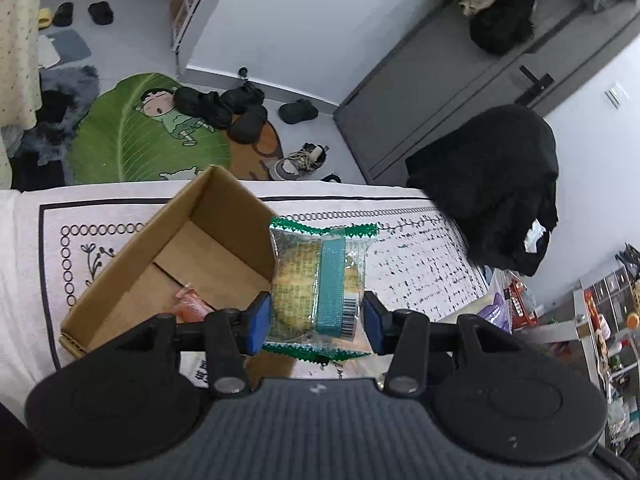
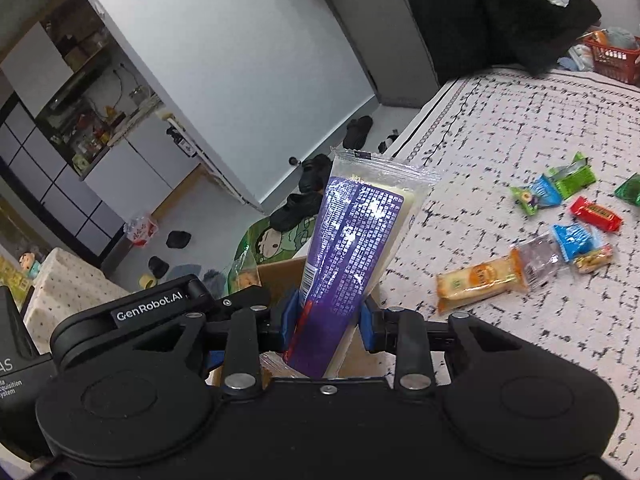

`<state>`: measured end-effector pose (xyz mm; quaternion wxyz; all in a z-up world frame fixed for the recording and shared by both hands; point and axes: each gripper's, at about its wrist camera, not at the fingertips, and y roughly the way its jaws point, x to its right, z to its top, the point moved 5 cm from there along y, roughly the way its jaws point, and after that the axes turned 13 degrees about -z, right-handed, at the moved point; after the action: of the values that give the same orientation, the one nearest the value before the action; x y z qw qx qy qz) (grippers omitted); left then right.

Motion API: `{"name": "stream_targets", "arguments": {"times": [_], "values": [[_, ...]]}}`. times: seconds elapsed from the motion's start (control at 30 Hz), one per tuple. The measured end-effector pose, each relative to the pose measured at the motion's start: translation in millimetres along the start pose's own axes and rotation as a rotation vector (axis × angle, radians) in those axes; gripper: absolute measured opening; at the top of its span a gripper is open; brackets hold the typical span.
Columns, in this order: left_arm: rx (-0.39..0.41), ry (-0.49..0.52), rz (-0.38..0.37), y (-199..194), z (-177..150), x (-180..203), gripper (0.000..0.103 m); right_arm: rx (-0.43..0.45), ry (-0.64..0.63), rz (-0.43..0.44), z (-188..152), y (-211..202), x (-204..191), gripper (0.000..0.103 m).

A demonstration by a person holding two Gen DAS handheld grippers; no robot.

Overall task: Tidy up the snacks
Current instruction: 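Carry both snacks over the cardboard box and open both tools to drop them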

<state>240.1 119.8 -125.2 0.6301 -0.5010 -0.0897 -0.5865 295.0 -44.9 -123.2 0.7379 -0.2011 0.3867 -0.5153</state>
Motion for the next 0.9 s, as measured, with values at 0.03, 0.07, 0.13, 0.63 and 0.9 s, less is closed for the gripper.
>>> {"name": "stream_targets", "arguments": {"times": [0.03,0.07,0.13,0.63,0.9], "values": [[0.001,-0.009,0.004,0,2,-3,0.047,-0.004,-0.004,-0.001,-1,2,-2,0.031],[0.002,-0.019,0.007,0,3,-7,0.047,-0.007,-0.007,-0.002,-2,4,-5,0.031],[0.003,-0.041,0.013,1,6,-14,0.047,-0.014,-0.016,-0.003,-4,8,-10,0.031],[-0.015,-0.162,0.082,11,13,-61,0.047,-0.069,-0.036,-0.011,-20,38,-27,0.031],[0.001,-0.237,0.101,10,15,-74,0.051,-0.088,-0.044,-0.004,-23,47,-32,0.031]]}}
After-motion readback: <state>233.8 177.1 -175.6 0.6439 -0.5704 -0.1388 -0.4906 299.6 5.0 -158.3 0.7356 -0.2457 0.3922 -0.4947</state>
